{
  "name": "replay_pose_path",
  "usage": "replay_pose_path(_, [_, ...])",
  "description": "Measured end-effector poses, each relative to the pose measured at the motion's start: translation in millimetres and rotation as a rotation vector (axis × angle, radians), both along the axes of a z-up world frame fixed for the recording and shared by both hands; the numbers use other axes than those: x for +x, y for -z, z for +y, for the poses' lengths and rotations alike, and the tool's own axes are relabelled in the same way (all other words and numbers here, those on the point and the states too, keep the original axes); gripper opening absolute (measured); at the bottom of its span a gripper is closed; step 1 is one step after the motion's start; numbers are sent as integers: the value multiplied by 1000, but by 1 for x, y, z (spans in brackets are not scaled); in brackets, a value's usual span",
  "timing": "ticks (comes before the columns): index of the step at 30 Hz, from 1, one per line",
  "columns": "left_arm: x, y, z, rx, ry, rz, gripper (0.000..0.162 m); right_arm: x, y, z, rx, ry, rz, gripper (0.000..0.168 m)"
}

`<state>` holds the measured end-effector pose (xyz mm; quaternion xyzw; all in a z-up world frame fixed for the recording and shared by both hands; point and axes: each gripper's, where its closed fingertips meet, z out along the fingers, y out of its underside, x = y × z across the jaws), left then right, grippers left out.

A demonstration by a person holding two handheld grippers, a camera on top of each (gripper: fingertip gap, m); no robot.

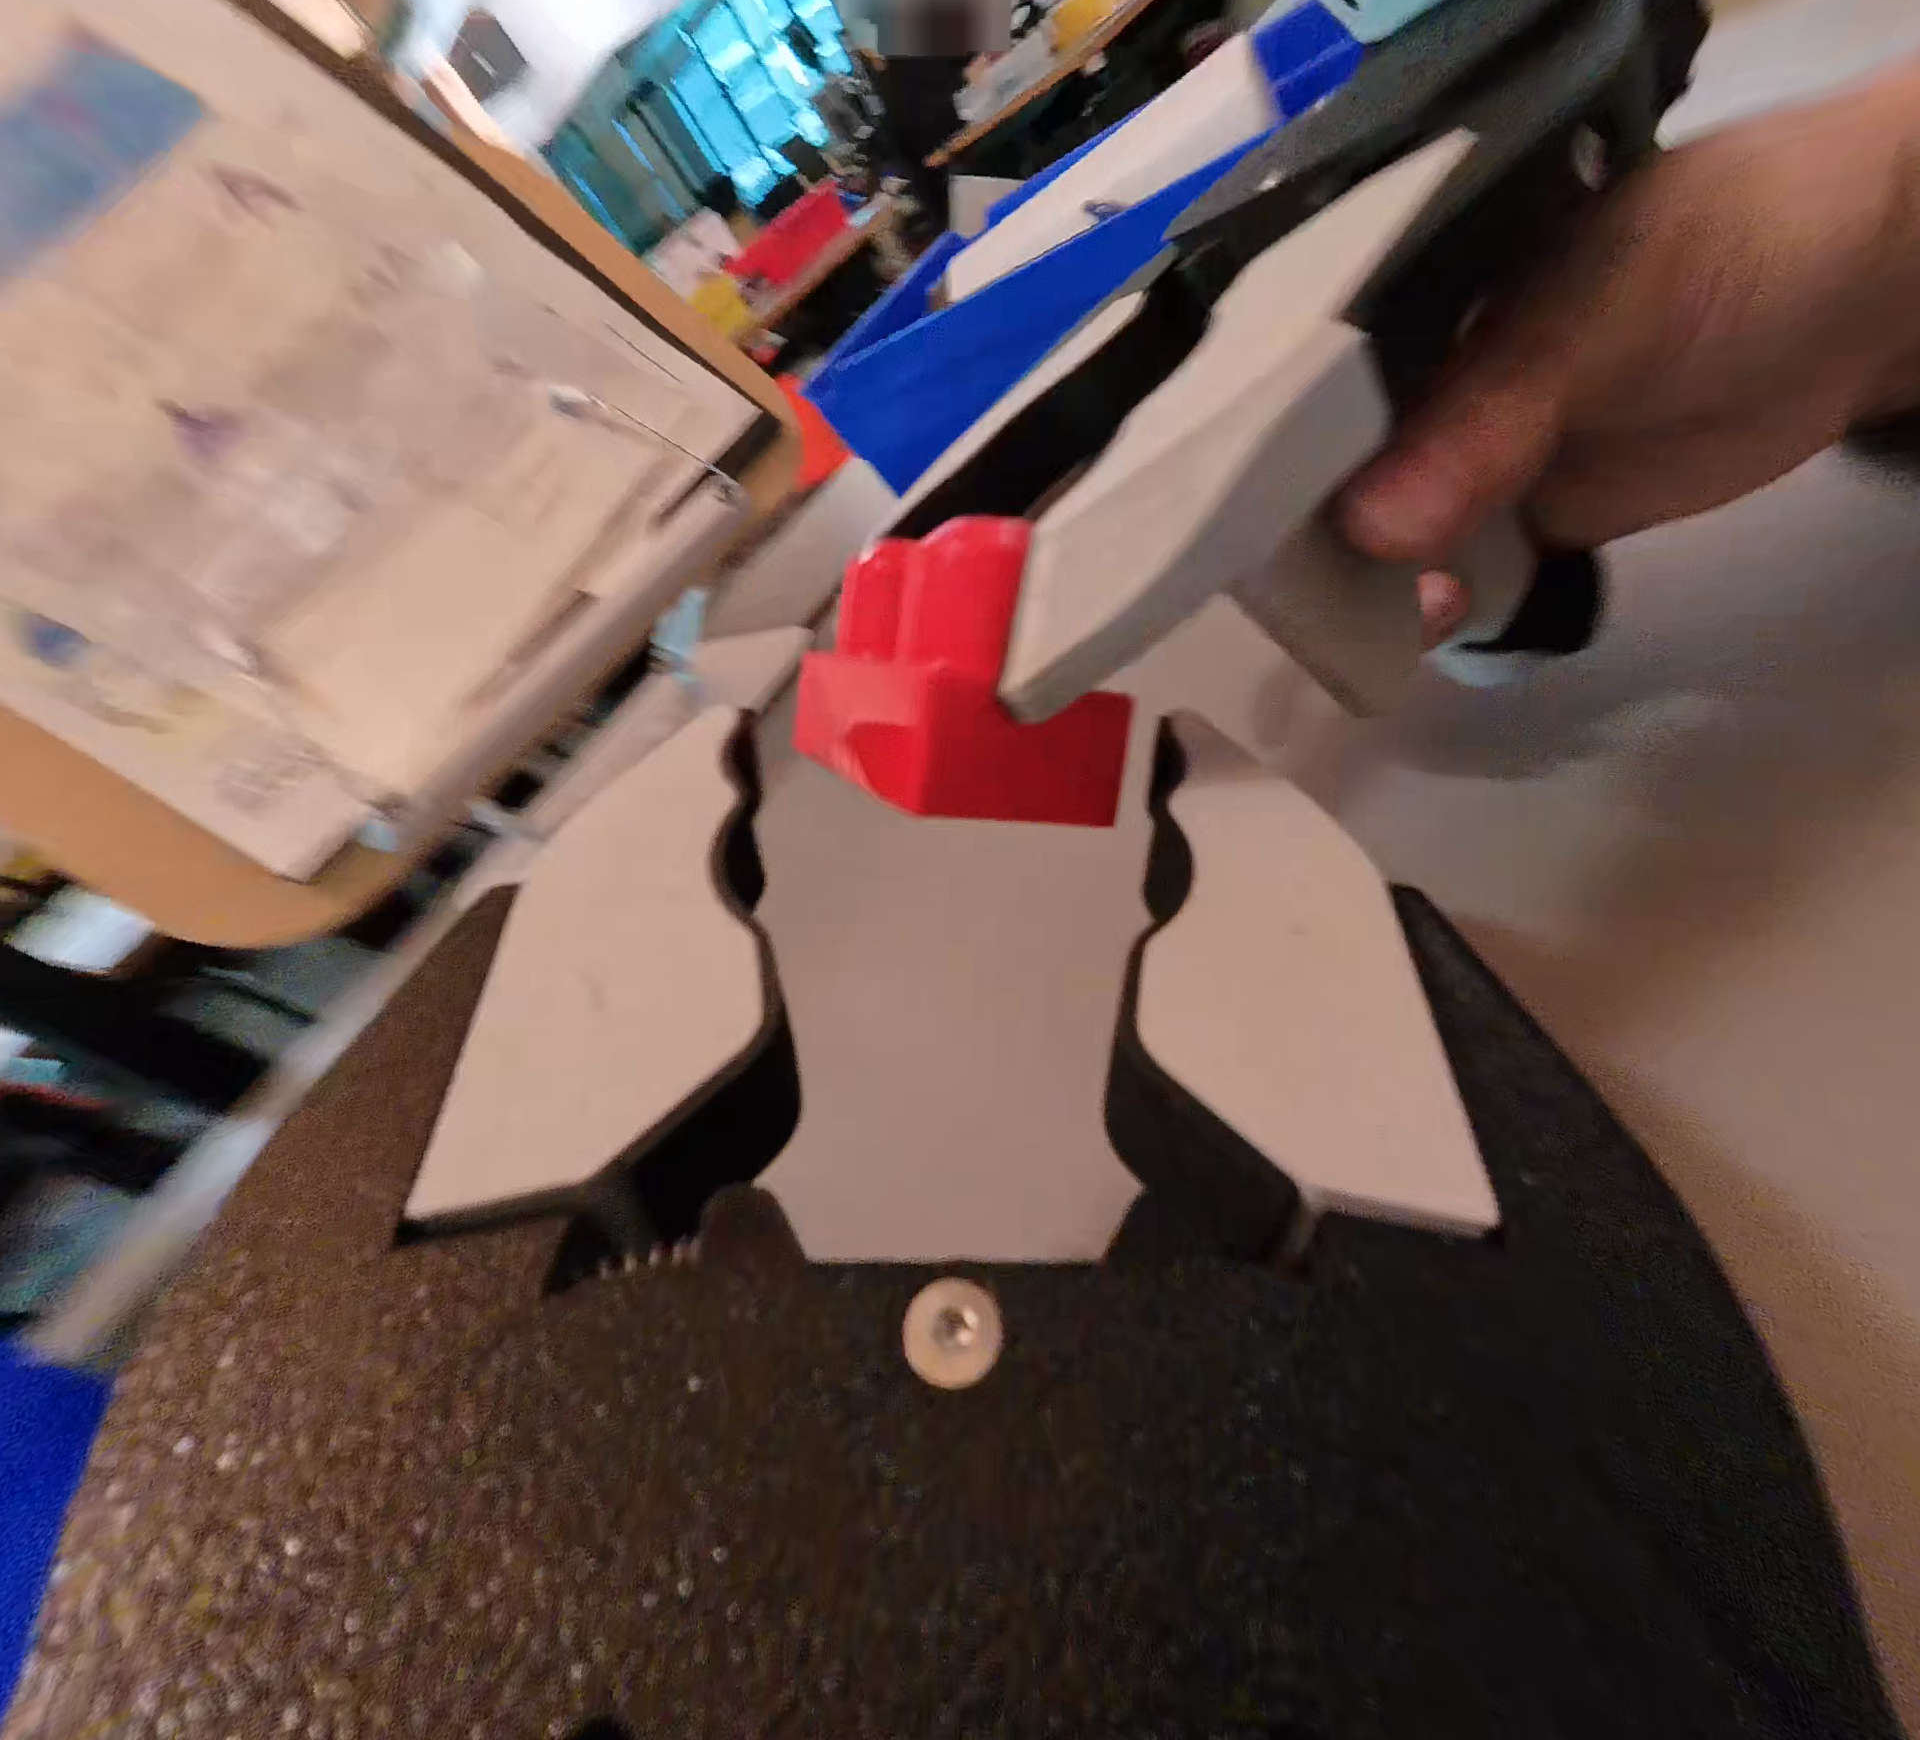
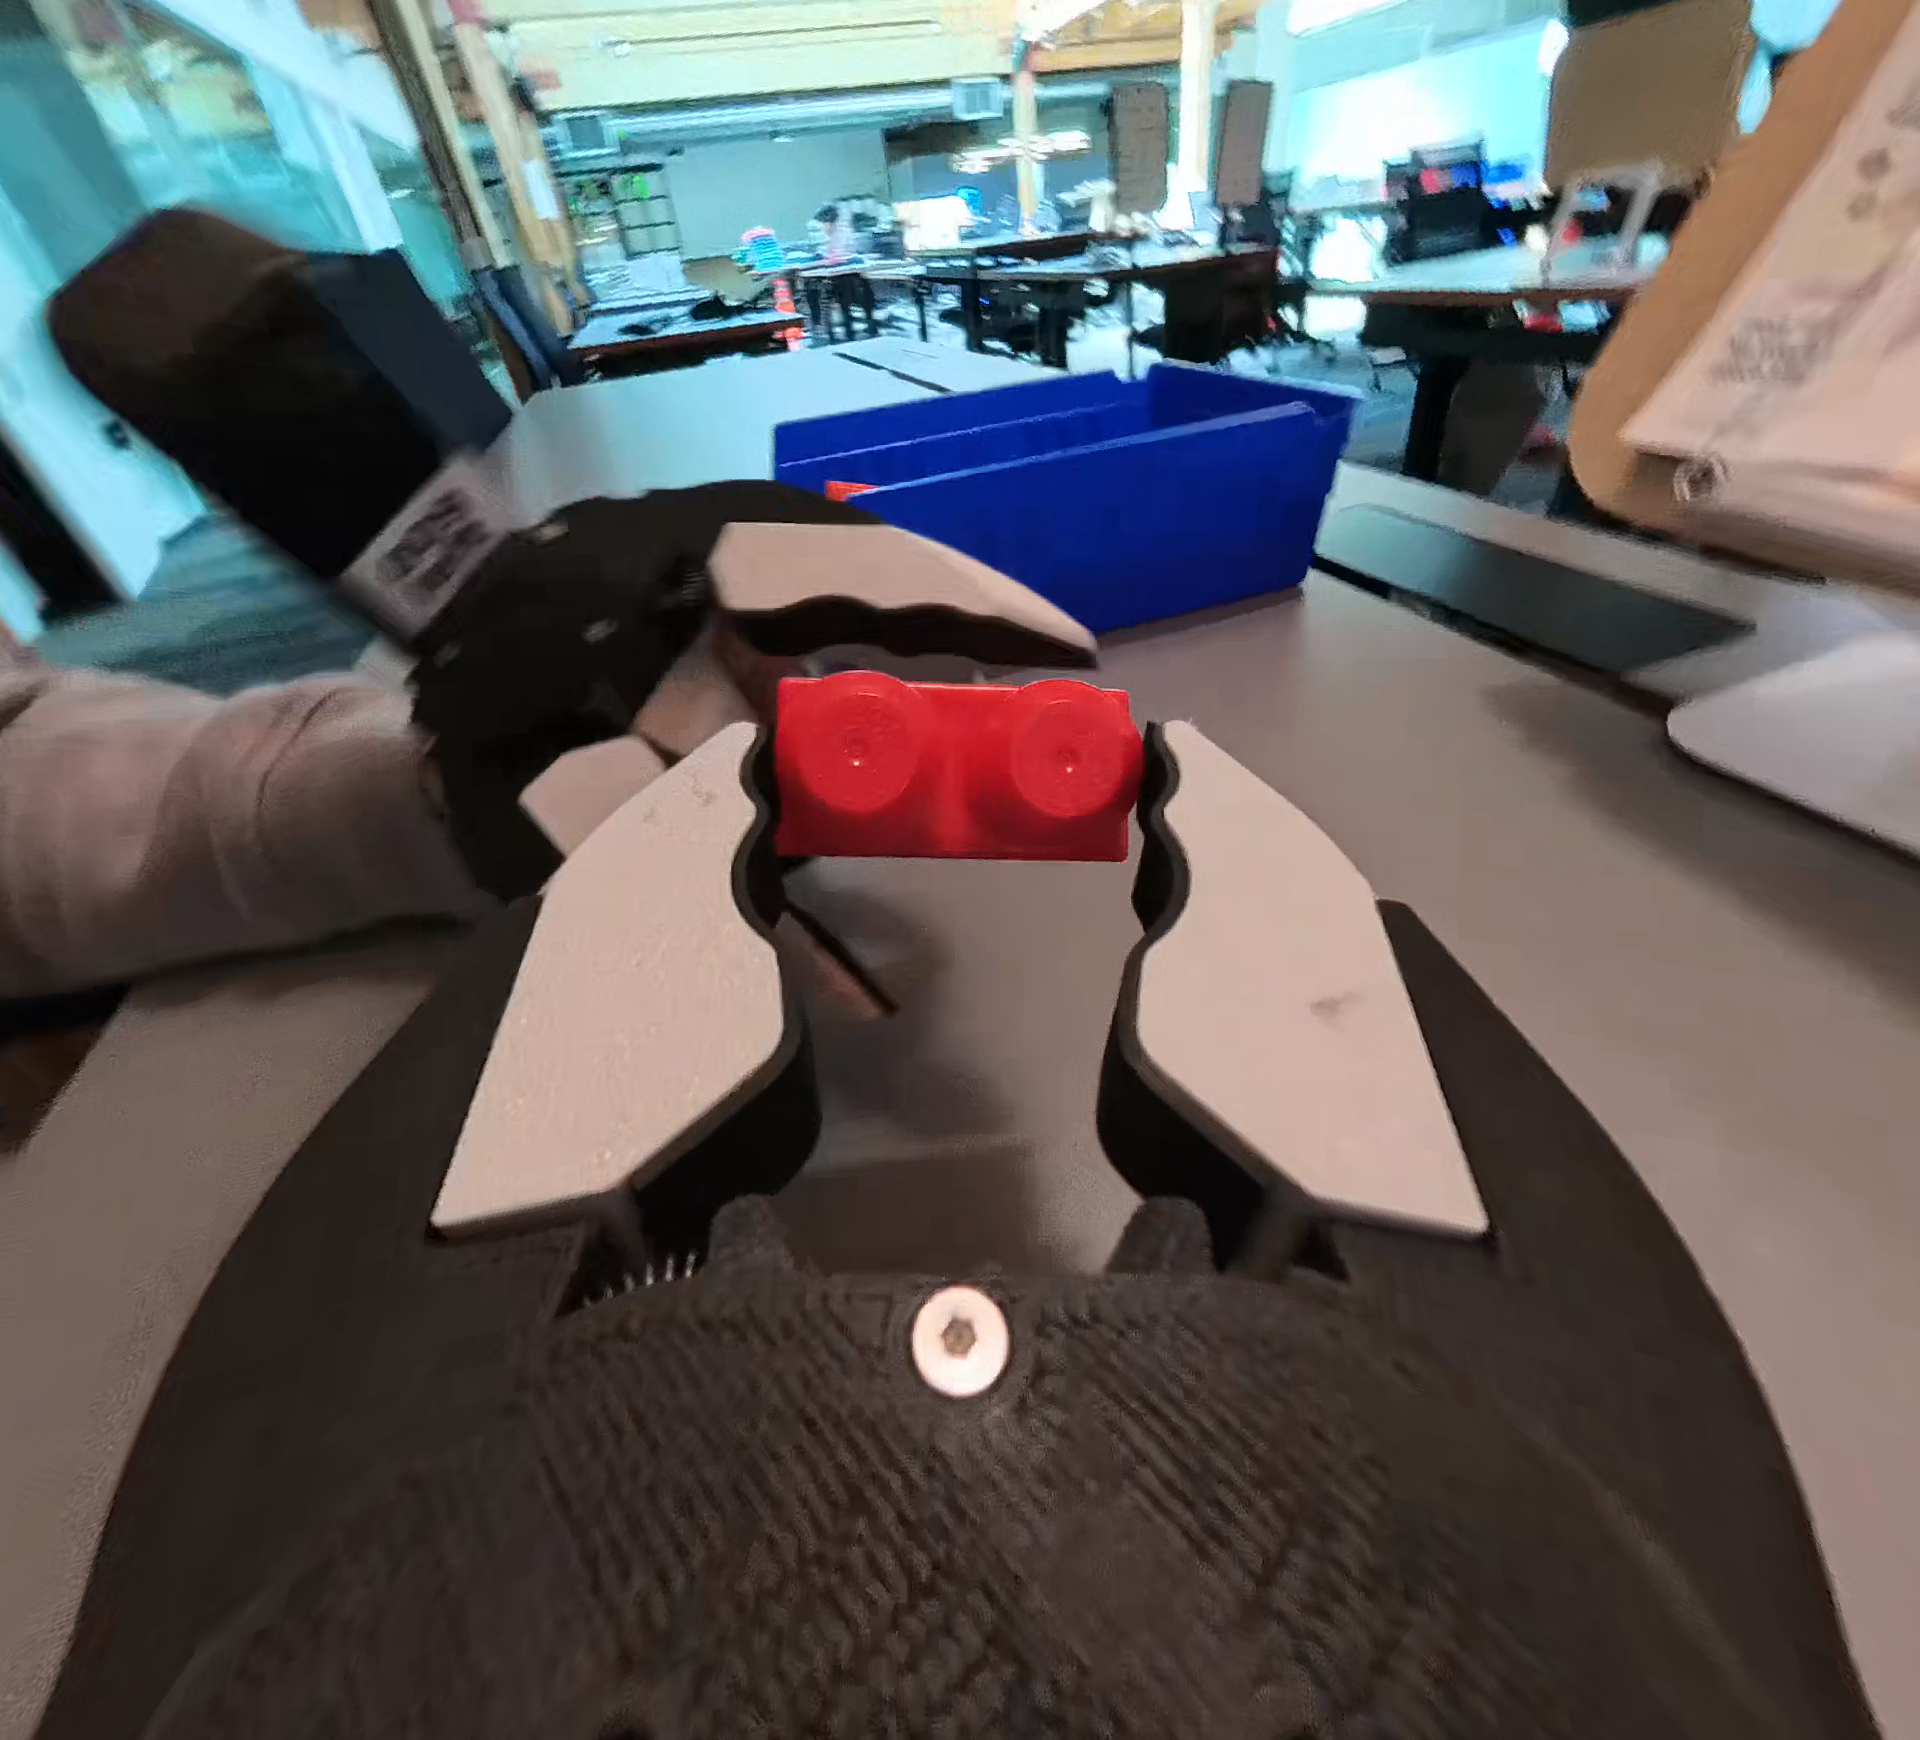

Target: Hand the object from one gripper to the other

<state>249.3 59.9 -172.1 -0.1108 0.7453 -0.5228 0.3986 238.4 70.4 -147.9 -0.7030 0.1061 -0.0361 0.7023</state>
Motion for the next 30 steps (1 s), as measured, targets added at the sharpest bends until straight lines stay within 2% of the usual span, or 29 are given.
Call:
replay_pose_path(1, [-2,2,-2,-66,50,113,84,-5,-4,-2,1,-32,-61,67])
replay_pose_path(3, [-14,5,-8,-199,204,370,98,-17,-5,-7,-33,-110,-183,67])
replay_pose_path(6, [-47,9,-15,-303,477,729,99,-41,-6,-14,-39,-253,-332,67])
replay_pose_path(11, [-93,-14,-18,-482,860,1061,79,-68,-8,-17,-10,-375,-462,67])
replay_pose_path(12, [-96,-18,-18,-516,900,1111,71,-73,-7,-15,-5,-396,-473,67])
replay_pose_path(15, [-99,-19,-20,-581,953,1241,64,-78,-1,-11,-45,-413,-507,67])
replay_pose_path(17, [-96,-12,-23,-586,934,1283,46,-75,2,-9,-63,-399,-508,67])
replay_pose_path(19, [-88,-12,-22,-623,909,1272,43,-65,4,-10,-90,-343,-496,67])
replay_pose_path(21, [-76,-13,-19,-641,847,1183,41,-53,7,-11,-115,-287,-405,66])
replay_pose_path(22, [-70,-9,-18,-611,796,1120,40,-48,5,-11,-99,-274,-339,72])
replay_pose_path(26, [-41,1,-10,-473,550,742,40,-28,-6,-12,15,-228,-14,86])
replay_pose_path(30, [-24,-12,-2,-326,381,289,39,-25,-4,-5,109,-307,375,83])
